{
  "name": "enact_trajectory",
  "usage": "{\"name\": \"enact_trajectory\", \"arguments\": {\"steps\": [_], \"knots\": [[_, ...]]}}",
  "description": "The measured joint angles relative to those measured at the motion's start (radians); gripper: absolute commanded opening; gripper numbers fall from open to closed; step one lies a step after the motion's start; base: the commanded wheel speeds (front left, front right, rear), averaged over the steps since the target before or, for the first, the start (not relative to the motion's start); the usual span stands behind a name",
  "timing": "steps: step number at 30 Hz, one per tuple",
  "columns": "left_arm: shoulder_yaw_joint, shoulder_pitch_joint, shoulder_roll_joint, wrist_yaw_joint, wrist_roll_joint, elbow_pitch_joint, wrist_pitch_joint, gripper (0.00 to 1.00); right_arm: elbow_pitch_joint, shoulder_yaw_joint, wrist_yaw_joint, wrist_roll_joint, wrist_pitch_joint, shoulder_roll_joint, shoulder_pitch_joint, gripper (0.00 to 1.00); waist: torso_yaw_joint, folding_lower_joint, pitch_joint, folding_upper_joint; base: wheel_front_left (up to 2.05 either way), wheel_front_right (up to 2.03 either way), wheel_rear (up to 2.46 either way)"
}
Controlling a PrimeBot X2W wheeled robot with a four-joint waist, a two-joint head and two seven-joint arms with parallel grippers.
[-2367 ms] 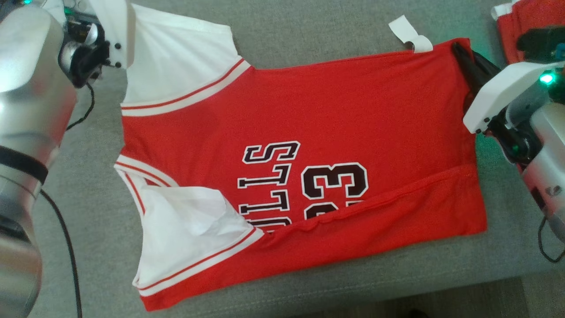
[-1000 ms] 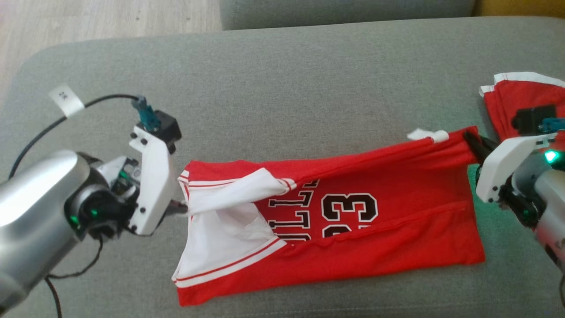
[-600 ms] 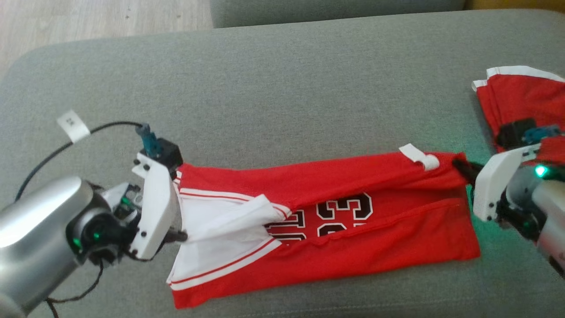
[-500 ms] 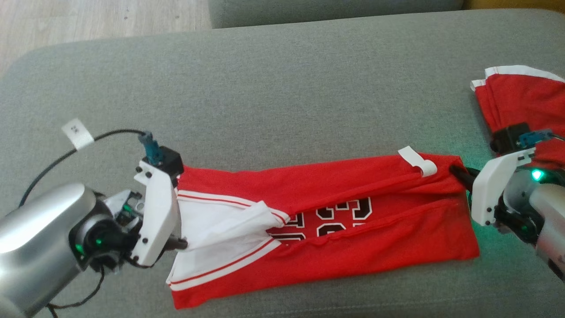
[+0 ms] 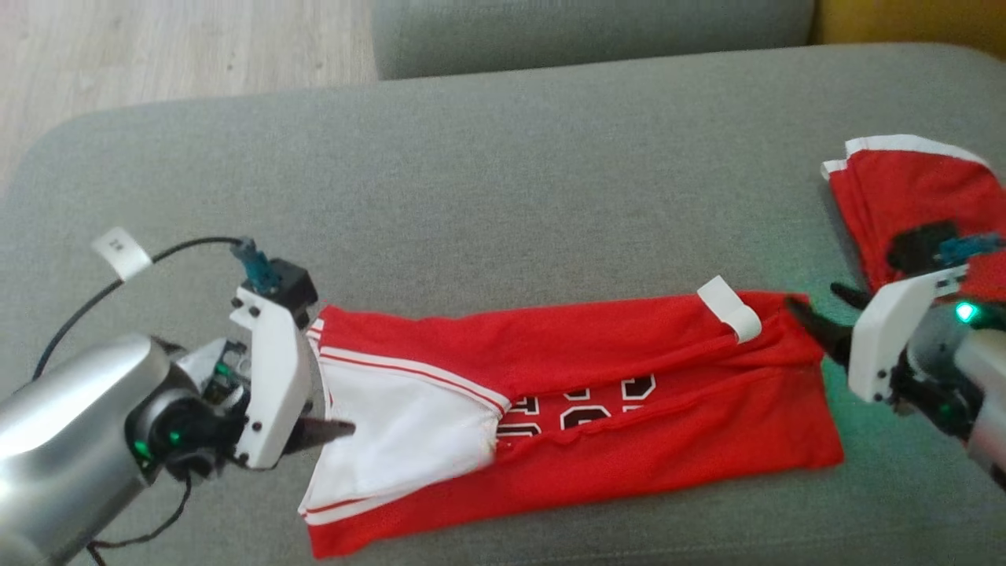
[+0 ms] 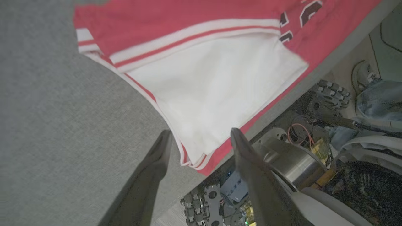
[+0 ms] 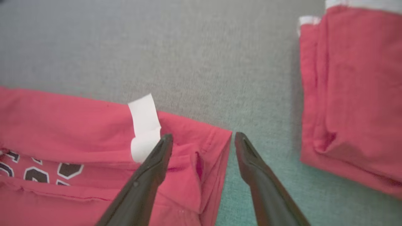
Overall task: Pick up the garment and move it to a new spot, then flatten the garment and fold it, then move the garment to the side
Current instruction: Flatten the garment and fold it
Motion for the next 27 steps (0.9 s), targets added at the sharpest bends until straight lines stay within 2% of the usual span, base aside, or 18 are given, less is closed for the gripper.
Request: {"name": "enact_trajectory", "arguments": {"steps": [3,6,11,14,18,22,27], "knots": [[0.032,0.000,0.000,-0.001,0.023,-0.011,-0.081,1.00,-0.028,-0.028,0.000,0.007,-0.056,-0.025,-0.002,1.00,-0.001,0.0000,-0.022,0.0000,0.00,0.00,0.00],[0.073,0.000,0.000,0.022,0.074,-0.023,-0.212,1.00,-0.052,-0.074,0.000,0.006,-0.140,-0.040,-0.009,1.00,-0.002,0.0000,-0.040,0.0000,0.00,0.00,0.00],[0.154,0.038,-0.017,0.119,0.177,-0.045,-0.491,1.00,-0.096,-0.179,0.000,-0.007,-0.328,-0.043,-0.017,1.00,-0.004,0.0000,-0.057,0.0000,0.00,0.00,0.00],[0.195,0.088,-0.036,0.191,0.237,-0.058,-0.668,1.00,-0.106,-0.255,0.000,-0.039,-0.397,-0.033,-0.007,1.00,-0.005,0.0000,-0.062,0.0000,0.00,0.00,0.00],[0.268,0.177,-0.060,0.308,0.271,-0.064,-0.887,1.00,-0.124,-0.381,0.000,-0.121,-0.421,0.011,0.061,1.00,-0.008,0.0000,-0.064,0.0000,0.00,0.00,0.00],[0.322,0.292,-0.100,0.395,0.280,-0.075,-1.060,1.00,-0.203,-0.597,0.000,-0.244,-0.421,0.091,0.194,1.00,-0.009,0.0000,-0.059,0.0000,0.00,0.00,0.00],[0.422,0.423,-0.172,0.455,0.329,-0.079,-1.112,1.00,-0.309,-0.825,0.000,-0.413,-0.421,0.192,0.394,1.00,-0.008,0.0000,-0.055,0.0000,0.00,0.00,0.00]]}}
